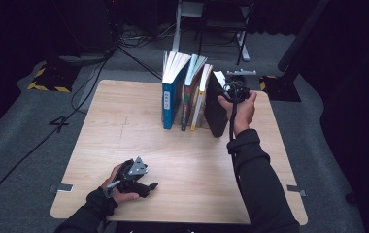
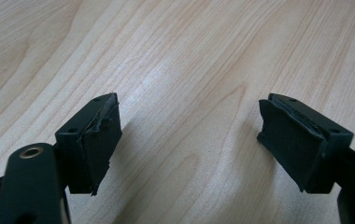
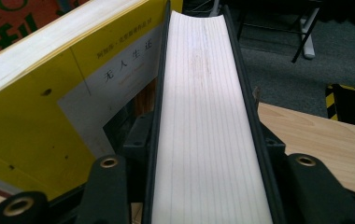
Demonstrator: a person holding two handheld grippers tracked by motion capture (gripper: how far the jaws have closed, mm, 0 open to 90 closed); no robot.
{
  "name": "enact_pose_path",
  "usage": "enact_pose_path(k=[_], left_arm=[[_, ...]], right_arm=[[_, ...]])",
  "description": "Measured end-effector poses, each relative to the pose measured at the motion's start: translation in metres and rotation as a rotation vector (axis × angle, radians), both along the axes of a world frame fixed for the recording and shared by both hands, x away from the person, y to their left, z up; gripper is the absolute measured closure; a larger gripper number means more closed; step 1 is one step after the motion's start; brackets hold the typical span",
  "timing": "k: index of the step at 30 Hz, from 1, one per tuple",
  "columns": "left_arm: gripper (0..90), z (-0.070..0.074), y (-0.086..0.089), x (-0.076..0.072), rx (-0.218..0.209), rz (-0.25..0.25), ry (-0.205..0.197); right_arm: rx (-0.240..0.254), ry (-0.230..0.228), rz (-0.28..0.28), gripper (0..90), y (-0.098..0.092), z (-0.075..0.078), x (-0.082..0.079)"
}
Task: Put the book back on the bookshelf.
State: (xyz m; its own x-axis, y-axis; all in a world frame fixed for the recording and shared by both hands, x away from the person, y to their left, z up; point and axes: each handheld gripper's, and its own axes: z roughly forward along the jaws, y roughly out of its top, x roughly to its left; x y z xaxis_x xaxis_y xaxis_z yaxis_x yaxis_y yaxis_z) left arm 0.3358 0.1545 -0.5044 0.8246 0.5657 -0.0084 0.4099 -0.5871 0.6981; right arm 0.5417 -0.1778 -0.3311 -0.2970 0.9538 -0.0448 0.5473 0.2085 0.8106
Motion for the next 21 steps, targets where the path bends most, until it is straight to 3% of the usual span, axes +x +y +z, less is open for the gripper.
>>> enact_pose_path(k=[7, 21], left_arm=[[20.6, 0.000, -0.001, -0.002, -0.001, 0.011, -0.006], [20.6, 0.000, -0.001, -0.002, -0.004, 0.007, 0.002]], right_arm=[[0.017, -0.032, -0.029, 53.2, 0.002, -0.001, 0.006], [0.019, -0.038, -0.061, 53.1, 0.004, -0.009, 0.020]])
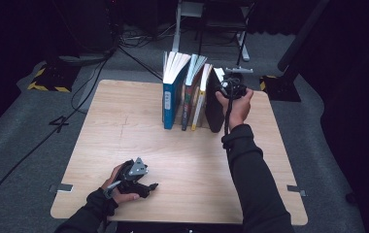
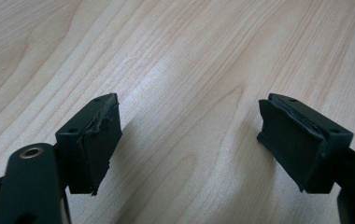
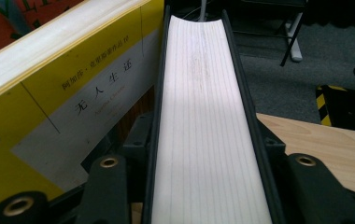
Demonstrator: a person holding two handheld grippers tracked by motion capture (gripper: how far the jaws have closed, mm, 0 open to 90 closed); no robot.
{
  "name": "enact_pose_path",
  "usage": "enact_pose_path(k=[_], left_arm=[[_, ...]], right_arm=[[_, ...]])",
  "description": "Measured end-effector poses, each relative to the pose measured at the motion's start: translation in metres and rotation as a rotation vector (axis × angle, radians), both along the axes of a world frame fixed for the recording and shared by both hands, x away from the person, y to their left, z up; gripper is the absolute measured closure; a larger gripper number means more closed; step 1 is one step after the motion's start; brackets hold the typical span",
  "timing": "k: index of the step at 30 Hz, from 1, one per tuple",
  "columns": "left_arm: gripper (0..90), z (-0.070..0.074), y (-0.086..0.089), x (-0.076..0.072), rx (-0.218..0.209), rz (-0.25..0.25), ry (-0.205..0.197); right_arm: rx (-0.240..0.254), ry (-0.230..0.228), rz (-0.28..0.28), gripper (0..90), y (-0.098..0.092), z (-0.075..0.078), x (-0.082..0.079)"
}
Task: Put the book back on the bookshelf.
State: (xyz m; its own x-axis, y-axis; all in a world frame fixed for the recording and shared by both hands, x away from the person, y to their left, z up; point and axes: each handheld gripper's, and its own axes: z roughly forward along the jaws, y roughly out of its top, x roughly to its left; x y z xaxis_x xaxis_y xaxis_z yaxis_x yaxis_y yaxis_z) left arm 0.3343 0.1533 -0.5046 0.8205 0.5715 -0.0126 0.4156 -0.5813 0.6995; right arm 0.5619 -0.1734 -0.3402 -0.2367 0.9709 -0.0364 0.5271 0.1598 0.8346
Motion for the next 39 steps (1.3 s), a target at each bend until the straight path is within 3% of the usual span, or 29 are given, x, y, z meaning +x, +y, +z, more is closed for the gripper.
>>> enact_pose_path(k=[4, 9, 20, 29, 39], left_arm=[[20.6, 0.000, 0.000, 0.000, 0.000, 0.000, 0.000], [20.6, 0.000, 0.000, 0.000, -0.001, 0.001, 0.001], [20.5, 0.000, 0.000, 0.000, 0.001, 0.001, 0.001], [20.5, 0.000, 0.000, 0.000, 0.001, 0.001, 0.002], [20.4, 0.000, 0.000, 0.001, 0.002, -0.002, 0.002]], right_arm=[[0.014, -0.010, -0.013, 53.0, -0.001, -0.002, 0.001], [-0.013, 0.012, 0.009, 52.3, 0.000, -0.001, 0.002], [-0.010, 0.040, 0.023, 50.1, -0.001, 0.001, 0.000], [0.011, 0.060, 0.072, 46.2, -0.007, 0.003, -0.004], [-0.023, 0.083, 0.135, 43.4, -0.012, 0.000, -0.012]])
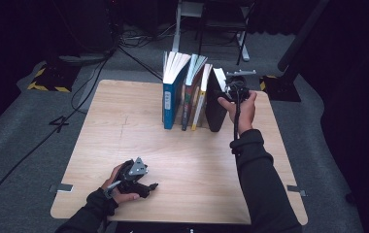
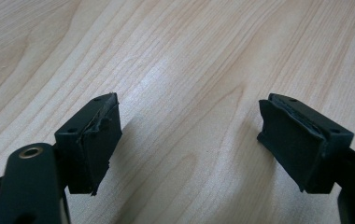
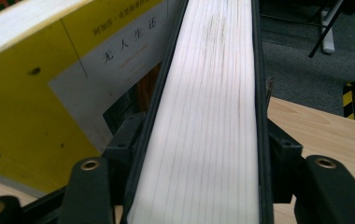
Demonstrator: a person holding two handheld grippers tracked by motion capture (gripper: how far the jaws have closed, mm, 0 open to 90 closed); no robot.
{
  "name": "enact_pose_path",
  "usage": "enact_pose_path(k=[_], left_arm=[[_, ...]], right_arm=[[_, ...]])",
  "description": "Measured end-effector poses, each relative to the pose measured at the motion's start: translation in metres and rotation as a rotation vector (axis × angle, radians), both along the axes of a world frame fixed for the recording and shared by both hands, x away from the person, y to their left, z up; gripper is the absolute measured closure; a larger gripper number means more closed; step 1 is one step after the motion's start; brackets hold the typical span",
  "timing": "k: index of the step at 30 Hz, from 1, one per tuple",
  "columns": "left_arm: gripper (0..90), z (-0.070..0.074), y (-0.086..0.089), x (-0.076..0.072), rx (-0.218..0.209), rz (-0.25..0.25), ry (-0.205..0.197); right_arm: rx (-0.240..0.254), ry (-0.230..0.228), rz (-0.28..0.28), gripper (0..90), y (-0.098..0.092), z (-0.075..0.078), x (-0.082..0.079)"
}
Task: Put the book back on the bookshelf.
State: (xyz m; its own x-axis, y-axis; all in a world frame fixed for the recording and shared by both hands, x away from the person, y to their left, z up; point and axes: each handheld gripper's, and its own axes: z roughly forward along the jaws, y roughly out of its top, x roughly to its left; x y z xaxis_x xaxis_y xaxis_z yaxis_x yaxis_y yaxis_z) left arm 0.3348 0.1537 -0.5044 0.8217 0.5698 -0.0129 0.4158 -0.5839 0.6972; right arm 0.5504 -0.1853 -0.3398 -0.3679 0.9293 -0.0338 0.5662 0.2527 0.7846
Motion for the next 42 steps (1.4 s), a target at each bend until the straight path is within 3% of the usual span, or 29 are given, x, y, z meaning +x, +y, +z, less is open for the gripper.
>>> enact_pose_path(k=[3, 9, 15, 30, 42], left_arm=[[20.4, 0.000, 0.000, 0.000, 0.000, 0.000, 0.000], [20.4, 0.000, 0.000, 0.000, 0.000, 0.000, 0.000], [20.4, 0.000, 0.000, 0.000, -0.001, 0.000, -0.001], [20.4, 0.000, 0.000, 0.000, 0.001, 0.000, -0.002], [20.4, 0.000, 0.000, 0.000, 0.001, 0.000, -0.002]], right_arm=[[-0.005, 0.012, 0.025, 41.9, -0.002, -0.001, -0.003], [-0.062, 0.024, 0.071, 40.6, -0.004, -0.002, -0.010], [-0.073, 0.015, 0.093, 40.0, -0.007, 0.000, -0.020], [-0.164, -0.003, 0.156, 37.8, -0.013, -0.001, -0.049], [-0.204, -0.015, 0.238, 35.7, -0.019, -0.014, -0.072]])
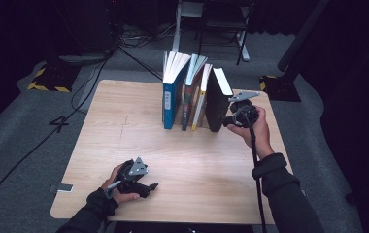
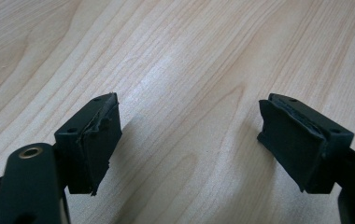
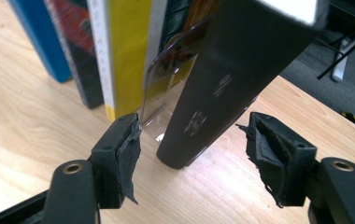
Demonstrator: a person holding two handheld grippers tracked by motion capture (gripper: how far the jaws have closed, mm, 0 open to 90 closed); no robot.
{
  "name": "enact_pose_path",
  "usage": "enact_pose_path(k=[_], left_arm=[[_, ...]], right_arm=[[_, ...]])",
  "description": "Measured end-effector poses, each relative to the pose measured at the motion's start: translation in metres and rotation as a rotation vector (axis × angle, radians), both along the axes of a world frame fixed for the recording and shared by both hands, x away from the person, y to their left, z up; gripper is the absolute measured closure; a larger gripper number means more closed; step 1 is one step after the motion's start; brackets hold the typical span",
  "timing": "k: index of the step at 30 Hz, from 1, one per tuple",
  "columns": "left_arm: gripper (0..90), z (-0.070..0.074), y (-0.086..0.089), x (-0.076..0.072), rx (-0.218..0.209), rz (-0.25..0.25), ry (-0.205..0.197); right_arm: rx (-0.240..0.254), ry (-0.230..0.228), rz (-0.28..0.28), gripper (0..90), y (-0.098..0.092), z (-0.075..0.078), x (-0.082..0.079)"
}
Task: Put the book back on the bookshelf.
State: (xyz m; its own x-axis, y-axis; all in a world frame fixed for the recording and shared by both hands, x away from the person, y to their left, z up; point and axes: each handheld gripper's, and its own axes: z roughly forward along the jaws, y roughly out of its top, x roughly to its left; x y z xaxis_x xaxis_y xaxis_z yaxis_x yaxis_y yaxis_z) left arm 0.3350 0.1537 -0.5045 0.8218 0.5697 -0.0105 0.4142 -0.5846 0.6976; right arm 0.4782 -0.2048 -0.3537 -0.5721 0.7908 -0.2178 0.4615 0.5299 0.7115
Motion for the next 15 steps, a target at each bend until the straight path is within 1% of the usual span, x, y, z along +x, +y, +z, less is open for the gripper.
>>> enact_pose_path(k=[1, 3, 6, 7, 8, 10, 15], left_arm=[[20.4, 0.000, 0.000, 0.000, 0.000, 0.000, 0.001], [20.4, 0.000, 0.000, 0.000, 0.000, 0.000, 0.000], [20.3, 0.000, 0.000, 0.000, 0.000, 0.000, 0.001], [20.3, 0.000, 0.000, 0.000, 0.000, 0.000, 0.000], [20.3, 0.000, 0.000, 0.000, 0.000, 0.000, 0.000], [20.3, 0.000, 0.000, 0.000, -0.001, 0.000, 0.001], [20.3, 0.000, 0.000, 0.000, -0.001, 0.000, 0.001]], right_arm=[[-0.005, 0.003, 0.015, 35.4, -0.001, -0.003, -0.004], [-0.014, 0.005, 0.021, 35.0, -0.001, -0.004, -0.006], [-0.033, 0.004, 0.049, 34.0, -0.003, -0.009, -0.013], [-0.036, 0.006, 0.054, 33.5, -0.004, -0.010, -0.015], [-0.048, 0.000, 0.056, 33.4, -0.005, -0.011, -0.018], [-0.050, 0.001, 0.068, 32.8, -0.007, -0.013, -0.022], [-0.071, -0.011, 0.084, 31.6, -0.012, -0.017, -0.032]])
